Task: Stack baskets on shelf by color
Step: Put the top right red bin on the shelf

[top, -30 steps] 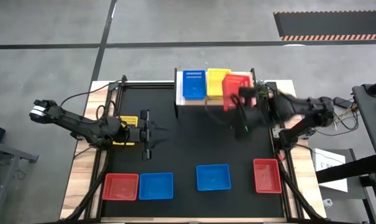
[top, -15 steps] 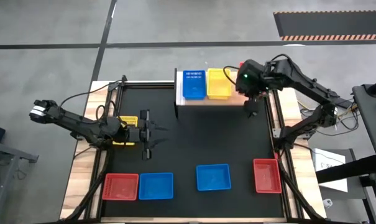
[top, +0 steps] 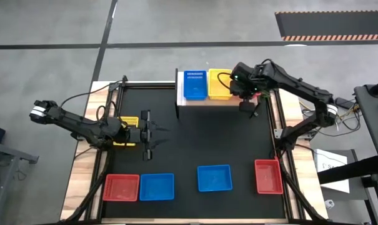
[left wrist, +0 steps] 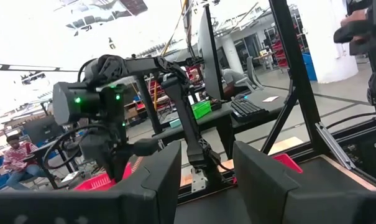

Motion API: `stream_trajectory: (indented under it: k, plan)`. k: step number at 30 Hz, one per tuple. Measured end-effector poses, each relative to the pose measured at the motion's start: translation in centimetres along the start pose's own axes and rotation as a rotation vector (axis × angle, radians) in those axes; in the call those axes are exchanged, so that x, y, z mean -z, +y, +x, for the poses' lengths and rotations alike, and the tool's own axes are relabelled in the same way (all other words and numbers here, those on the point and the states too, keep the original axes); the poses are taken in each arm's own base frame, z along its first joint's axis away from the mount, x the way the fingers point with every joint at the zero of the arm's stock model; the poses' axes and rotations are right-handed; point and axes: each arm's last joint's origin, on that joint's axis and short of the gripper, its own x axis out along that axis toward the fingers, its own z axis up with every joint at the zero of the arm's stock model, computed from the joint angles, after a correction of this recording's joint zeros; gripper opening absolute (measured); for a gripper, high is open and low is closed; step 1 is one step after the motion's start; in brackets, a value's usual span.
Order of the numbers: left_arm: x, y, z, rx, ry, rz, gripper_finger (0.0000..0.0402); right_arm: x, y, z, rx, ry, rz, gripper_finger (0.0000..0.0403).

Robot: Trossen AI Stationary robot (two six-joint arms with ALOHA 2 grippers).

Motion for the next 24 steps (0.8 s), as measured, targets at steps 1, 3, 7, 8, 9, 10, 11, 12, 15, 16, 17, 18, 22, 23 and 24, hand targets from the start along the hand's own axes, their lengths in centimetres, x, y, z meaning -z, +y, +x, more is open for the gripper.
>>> stream_trajectory:
  k: [1,3,7,8,9,10,11,12,15,16,17,18,22,23,24]
  plan:
    - [0.0,0.0,0.0,0.000,0.000,0.000,0.0130,0.0,0.0,0.2,0.000,0.001,0.000,0.0009]
    - [0.0,0.0,0.0,0.000,0.000,0.000,0.0130,0.0,0.1,0.7,-0.007,0.016,-0.015,0.0012]
    - [0.0,0.0,0.0,0.000,0.000,-0.003,0.0130,-0.2,0.2,1.4,-0.014,0.028,-0.018,0.0020]
    - [0.0,0.0,0.0,0.000,0.000,-0.005,0.0130,-0.3,0.1,1.5,-0.013,0.027,-0.013,0.0022]
    - [0.0,0.0,0.0,0.000,0.000,-0.007,0.0130,-0.4,0.1,1.6,-0.012,0.026,-0.008,0.0023]
    - [0.0,0.0,0.0,0.000,0.000,-0.008,0.0130,-0.5,0.1,1.7,-0.012,0.026,-0.006,0.0023]
    - [0.0,0.0,0.0,0.000,0.000,-0.015,0.0130,-0.5,0.1,1.7,-0.013,0.028,-0.006,0.0023]
    - [0.0,0.0,0.0,0.000,0.000,-0.031,0.0130,-0.5,0.1,1.8,-0.014,0.030,-0.007,0.0023]
    - [0.0,0.0,0.0,0.001,0.002,-0.060,0.0130,-0.7,0.0,2.1,-0.016,0.037,-0.008,0.0024]
    - [0.1,0.0,0.0,0.001,0.003,-0.060,0.0130,-0.7,-0.1,2.2,-0.017,0.038,-0.010,0.0024]
    - [0.1,0.0,0.0,0.001,0.003,-0.060,0.0130,-0.7,-0.1,2.3,-0.017,0.040,-0.008,0.0024]
    - [0.1,0.0,0.0,0.001,0.003,-0.060,0.0130,-0.7,-0.2,2.4,-0.017,0.040,-0.006,0.0024]
    - [0.2,-0.1,0.1,0.004,0.008,-0.075,0.0130,-0.9,-0.3,2.7,-0.018,0.044,-0.004,0.0024]
    - [0.2,-0.1,0.1,0.004,0.010,-0.083,0.0130,-0.9,-0.3,2.7,-0.019,0.046,-0.004,0.0024]
    - [0.3,-0.2,0.2,0.005,0.012,-0.084,0.0130,-0.9,-0.3,2.8,-0.020,0.047,-0.005,0.0025]
